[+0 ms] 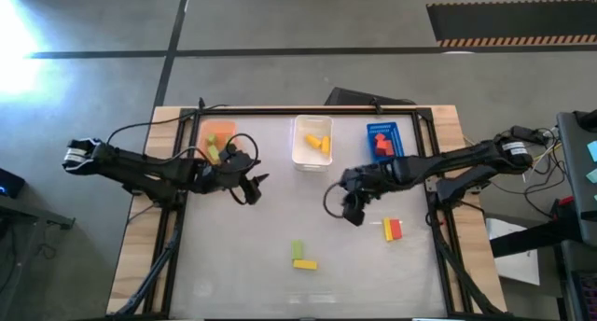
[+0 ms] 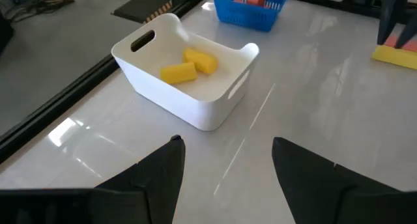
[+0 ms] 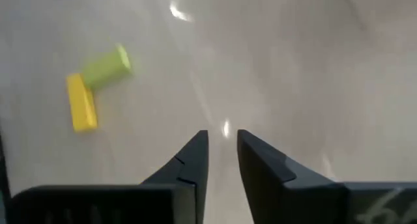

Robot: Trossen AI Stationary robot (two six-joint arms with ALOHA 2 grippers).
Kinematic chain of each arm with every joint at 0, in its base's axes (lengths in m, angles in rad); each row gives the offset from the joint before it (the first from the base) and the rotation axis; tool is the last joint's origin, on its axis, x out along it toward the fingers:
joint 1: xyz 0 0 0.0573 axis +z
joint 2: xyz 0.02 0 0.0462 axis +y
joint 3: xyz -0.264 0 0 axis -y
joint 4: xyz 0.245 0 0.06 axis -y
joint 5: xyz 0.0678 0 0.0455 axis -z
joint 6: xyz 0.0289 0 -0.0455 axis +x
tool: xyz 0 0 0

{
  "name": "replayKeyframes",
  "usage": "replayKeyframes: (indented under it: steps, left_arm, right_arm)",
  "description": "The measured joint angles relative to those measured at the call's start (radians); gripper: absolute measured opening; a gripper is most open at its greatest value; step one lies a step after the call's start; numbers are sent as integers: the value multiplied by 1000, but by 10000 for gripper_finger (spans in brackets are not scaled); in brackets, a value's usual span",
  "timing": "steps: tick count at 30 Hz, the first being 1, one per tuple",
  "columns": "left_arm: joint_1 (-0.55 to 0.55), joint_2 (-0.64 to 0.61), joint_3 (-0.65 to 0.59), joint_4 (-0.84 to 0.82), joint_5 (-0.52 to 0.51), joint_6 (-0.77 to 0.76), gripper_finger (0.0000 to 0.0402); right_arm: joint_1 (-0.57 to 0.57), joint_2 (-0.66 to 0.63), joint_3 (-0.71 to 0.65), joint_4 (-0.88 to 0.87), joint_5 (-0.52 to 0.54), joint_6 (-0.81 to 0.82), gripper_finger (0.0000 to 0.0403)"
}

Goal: Sort & place blocks by color
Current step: Put the top yellow block into the white bin

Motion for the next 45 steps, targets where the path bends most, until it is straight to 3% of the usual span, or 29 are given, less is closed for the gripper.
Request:
replayKeyframes:
  steps: [11,14,26,39,45]
  left_arm:
    - [0,-2,-3,1,0,2,215]
    - [0,-2,-9,1,0,2,215]
    - [0,-2,-21,2,0,2,215]
    - [0,-2,-21,2,0,2,215]
    - [0,-2,-21,2,0,2,215]
  right_arm:
    - [124,36,-7,-433,10,368,26]
    - [161,58,-38,-466,39,455,22]
    - [227,83,-129,-480,-6,669,23]
    - [241,83,-84,-464,-13,785,124]
    - [241,85,-73,-378,-13,888,164]
